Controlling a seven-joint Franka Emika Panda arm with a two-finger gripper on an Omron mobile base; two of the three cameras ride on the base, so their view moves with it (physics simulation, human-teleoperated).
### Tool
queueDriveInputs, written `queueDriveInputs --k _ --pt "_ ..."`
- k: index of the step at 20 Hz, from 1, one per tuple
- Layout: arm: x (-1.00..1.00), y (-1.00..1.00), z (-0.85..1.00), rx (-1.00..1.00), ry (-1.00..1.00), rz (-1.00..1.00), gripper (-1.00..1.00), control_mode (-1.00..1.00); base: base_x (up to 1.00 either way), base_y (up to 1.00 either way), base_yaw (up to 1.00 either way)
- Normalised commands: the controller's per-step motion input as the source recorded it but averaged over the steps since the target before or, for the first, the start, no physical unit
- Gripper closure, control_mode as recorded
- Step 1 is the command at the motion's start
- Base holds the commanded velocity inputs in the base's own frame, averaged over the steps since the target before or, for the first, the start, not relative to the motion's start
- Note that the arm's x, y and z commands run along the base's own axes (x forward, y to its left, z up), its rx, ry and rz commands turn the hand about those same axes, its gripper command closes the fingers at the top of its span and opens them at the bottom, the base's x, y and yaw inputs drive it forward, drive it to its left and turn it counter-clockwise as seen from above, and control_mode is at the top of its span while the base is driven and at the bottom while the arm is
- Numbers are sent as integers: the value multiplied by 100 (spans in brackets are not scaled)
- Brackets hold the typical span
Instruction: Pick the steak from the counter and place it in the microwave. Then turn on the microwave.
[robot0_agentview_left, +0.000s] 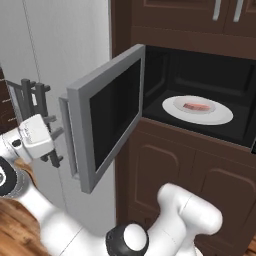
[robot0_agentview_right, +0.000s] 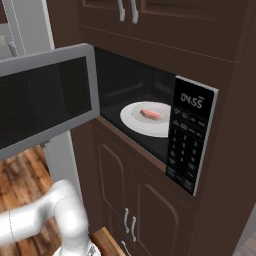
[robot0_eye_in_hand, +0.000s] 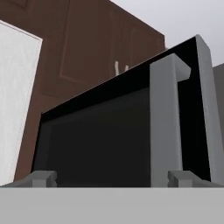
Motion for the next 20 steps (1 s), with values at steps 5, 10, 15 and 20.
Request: queueDriveInputs --k 5,10,15,20 --pt "0 -52 0 2 0 11 -100 -100 0 0 0" --pt "0 -64 0 3 0 8 -100 -100 0 0 0" --pt "0 -72 0 5 0 4 -100 -100 0 0 0" --pt "0 -77 0 5 0 6 -100 -100 0 0 0"
